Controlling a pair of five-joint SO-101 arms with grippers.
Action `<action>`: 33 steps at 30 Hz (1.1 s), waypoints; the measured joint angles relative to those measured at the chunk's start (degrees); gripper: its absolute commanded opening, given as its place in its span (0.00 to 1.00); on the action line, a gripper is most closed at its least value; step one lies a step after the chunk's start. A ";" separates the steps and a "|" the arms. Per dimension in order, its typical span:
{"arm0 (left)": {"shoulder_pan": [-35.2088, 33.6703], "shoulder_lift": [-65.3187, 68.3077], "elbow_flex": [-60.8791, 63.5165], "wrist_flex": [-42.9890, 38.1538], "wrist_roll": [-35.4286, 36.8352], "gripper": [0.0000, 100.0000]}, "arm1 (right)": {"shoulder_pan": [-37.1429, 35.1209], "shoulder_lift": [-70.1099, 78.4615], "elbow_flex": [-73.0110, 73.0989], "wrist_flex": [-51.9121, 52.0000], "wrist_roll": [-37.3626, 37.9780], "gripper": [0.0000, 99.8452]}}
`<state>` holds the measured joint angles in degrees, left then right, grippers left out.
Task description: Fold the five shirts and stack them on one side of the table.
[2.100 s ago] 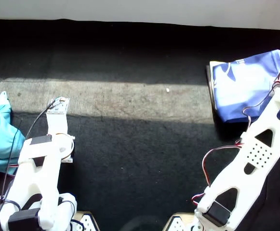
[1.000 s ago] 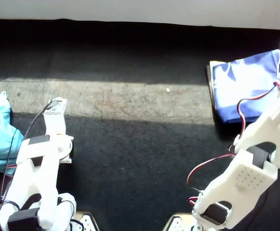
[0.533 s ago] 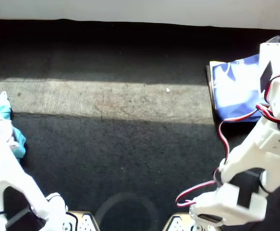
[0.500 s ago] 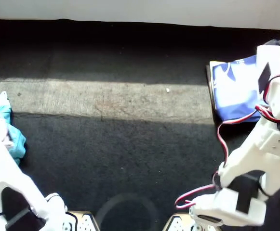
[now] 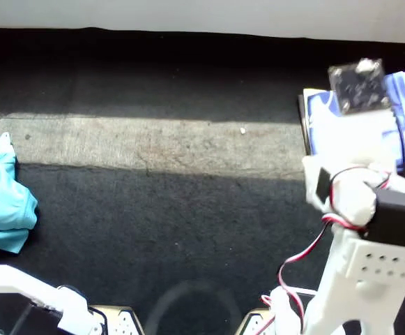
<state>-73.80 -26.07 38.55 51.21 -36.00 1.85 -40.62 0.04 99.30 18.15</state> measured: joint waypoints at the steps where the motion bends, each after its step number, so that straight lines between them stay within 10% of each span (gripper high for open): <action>1: -0.18 0.00 2.29 -2.29 -1.23 0.21 | 0.00 -1.67 3.08 -0.88 0.00 0.03; 11: 0.26 11.16 9.41 -21.71 -3.78 0.21 | 0.00 -17.14 26.29 -5.80 0.00 0.03; 26: -2.90 40.88 -17.49 -18.37 -3.69 0.21 | 0.00 -30.51 40.88 -9.41 0.00 0.03; 33: -1.05 42.20 -18.99 -15.12 -3.60 0.02 | 0.00 -30.77 41.58 -9.41 0.00 0.03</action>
<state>-74.86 16.13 19.56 36.09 -39.60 1.85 -71.38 41.63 89.89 18.15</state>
